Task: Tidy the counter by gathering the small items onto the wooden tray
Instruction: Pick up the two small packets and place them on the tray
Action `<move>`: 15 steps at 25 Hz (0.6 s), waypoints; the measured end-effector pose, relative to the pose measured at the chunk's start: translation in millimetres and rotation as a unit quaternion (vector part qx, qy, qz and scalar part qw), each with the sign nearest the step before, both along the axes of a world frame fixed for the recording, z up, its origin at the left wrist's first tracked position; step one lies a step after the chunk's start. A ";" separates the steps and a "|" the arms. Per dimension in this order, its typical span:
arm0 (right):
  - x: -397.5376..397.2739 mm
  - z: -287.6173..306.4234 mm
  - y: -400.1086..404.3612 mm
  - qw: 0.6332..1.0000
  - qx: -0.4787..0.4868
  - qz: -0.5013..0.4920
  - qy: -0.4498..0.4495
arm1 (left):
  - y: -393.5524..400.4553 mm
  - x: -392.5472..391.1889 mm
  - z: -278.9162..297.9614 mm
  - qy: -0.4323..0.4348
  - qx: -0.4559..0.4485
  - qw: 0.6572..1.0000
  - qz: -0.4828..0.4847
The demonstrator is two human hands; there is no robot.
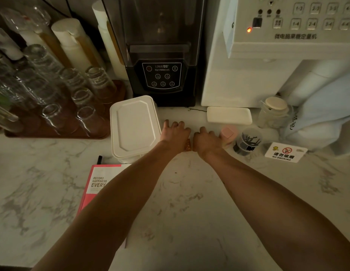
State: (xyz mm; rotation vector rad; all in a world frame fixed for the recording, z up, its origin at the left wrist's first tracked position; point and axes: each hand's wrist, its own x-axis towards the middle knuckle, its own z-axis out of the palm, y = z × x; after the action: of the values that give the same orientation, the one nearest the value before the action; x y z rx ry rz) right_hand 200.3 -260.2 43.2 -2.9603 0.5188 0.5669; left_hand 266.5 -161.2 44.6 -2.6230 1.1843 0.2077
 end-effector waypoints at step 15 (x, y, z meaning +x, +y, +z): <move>-31.7 0.4 -1.3 0.973 0.146 -0.096 -0.152 | 17.9 -25.2 11.6 0.008 -0.057 0.998 -0.013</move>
State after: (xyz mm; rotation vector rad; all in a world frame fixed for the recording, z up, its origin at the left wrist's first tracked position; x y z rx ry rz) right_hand 168.6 -261.5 43.6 -2.6108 0.6173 0.1475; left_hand 241.3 -143.3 56.2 -2.7056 1.2712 0.1625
